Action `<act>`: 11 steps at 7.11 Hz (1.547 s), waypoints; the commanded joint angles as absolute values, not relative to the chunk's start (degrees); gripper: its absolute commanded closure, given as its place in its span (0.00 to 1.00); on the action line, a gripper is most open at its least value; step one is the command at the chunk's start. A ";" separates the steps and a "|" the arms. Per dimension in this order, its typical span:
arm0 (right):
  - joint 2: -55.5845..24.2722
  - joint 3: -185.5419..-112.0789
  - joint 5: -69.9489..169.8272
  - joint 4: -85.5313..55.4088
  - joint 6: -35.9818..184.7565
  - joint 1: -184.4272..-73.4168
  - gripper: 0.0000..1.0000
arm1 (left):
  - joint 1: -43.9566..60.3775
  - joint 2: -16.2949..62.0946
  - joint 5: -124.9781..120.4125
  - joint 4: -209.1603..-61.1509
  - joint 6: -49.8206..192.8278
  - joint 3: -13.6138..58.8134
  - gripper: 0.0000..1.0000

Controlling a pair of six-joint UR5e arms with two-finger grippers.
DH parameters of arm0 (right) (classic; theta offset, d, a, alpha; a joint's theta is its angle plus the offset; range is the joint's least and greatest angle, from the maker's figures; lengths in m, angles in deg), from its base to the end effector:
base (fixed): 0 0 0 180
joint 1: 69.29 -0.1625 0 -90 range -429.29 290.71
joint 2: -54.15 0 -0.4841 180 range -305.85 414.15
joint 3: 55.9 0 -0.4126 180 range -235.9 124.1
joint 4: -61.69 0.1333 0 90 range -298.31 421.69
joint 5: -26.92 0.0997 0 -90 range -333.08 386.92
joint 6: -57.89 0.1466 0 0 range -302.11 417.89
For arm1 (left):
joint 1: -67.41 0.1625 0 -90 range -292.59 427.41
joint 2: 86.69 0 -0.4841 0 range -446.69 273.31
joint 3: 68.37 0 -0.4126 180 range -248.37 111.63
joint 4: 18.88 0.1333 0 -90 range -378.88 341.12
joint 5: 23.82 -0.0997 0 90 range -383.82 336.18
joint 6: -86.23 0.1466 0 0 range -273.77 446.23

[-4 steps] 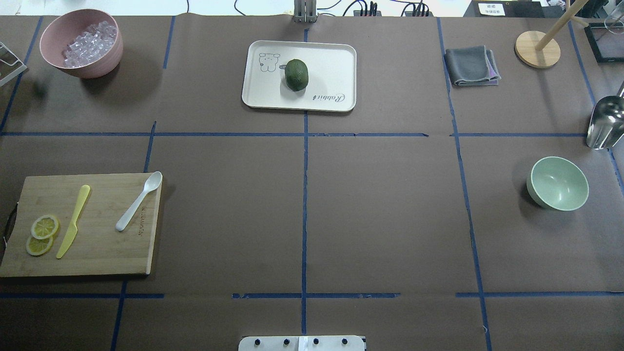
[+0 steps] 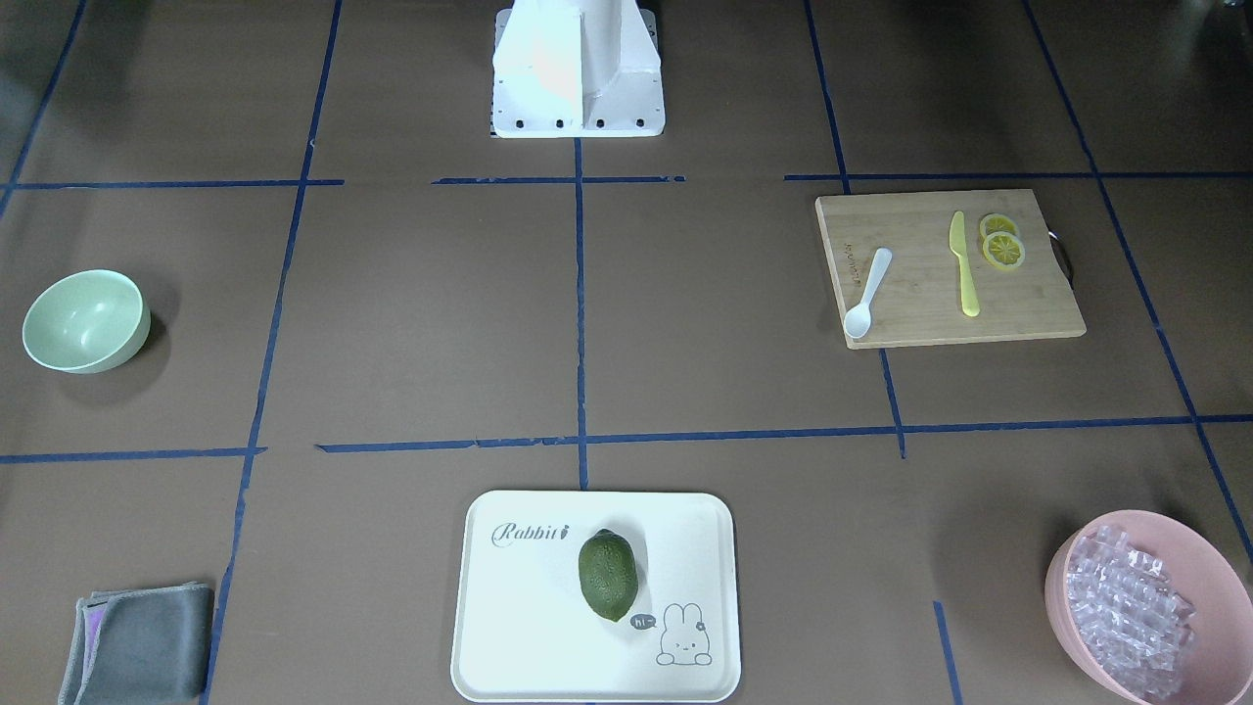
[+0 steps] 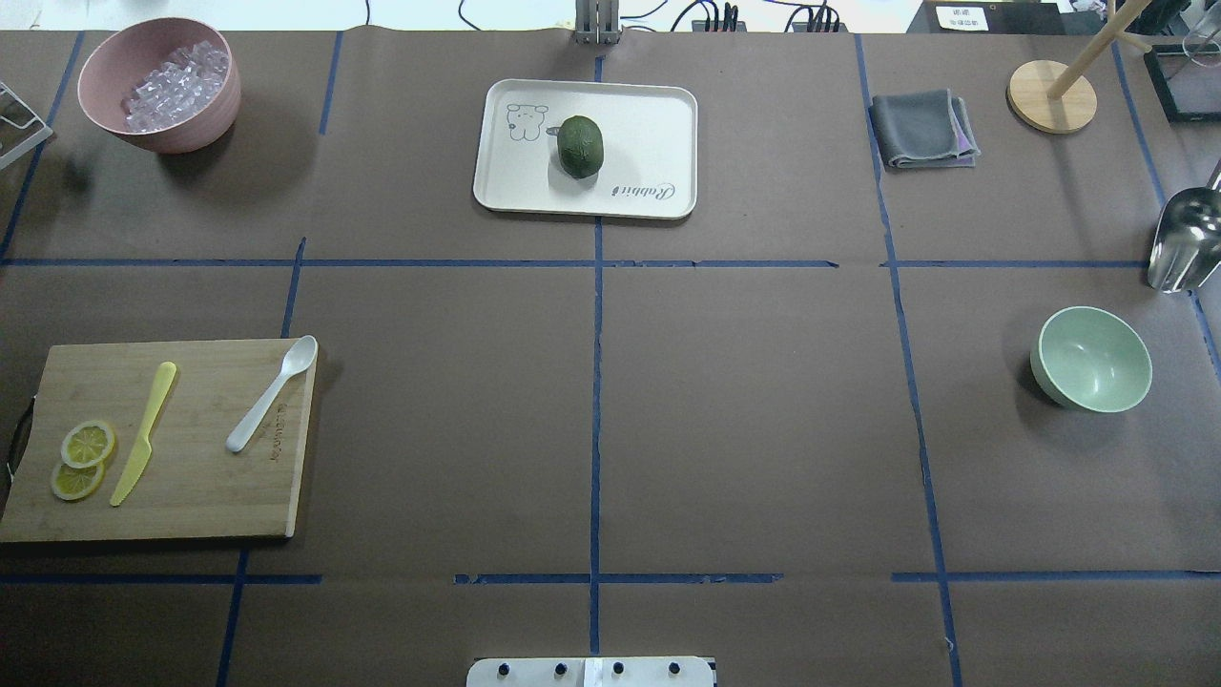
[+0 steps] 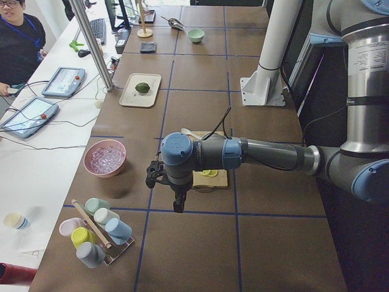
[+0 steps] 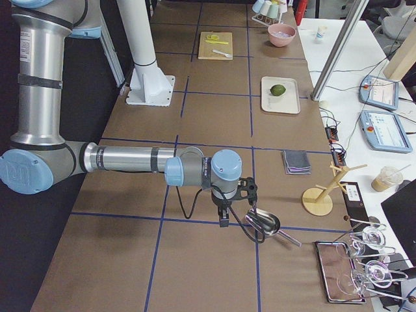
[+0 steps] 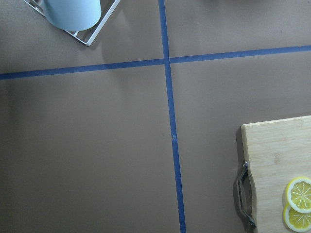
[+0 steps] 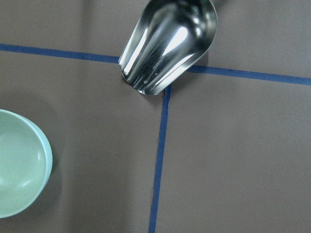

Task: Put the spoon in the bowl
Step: 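Lower the right gripper toward the pale green bowl's rim, then grasp the pale green bowl's rim with the right gripper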

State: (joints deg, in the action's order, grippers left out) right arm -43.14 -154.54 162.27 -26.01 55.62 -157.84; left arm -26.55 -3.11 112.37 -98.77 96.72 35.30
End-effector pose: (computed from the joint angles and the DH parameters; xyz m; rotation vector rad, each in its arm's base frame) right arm 0.0174 -0.4577 0.7294 0.0660 -0.7910 -0.0867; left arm -0.0585 -0.4467 0.6978 0.0546 0.8058 0.0876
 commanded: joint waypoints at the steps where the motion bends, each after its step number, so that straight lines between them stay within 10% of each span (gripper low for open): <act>1: -42.62 -155.13 164.47 -16.70 65.90 -155.27 0.00 | -26.55 -3.11 112.41 -98.77 96.69 35.43 0.00; 9: -43.58 -150.30 153.04 7.63 95.77 -131.26 0.01 | -26.46 -3.20 112.59 -98.68 96.69 35.25 0.00; 10: -43.76 -149.78 153.13 7.63 95.51 -130.64 0.06 | -26.46 -3.20 112.68 -98.68 96.69 35.17 0.00; 11: -44.28 -149.86 153.74 7.63 95.50 -130.64 0.40 | -26.46 -3.20 112.77 -98.68 96.69 35.17 0.00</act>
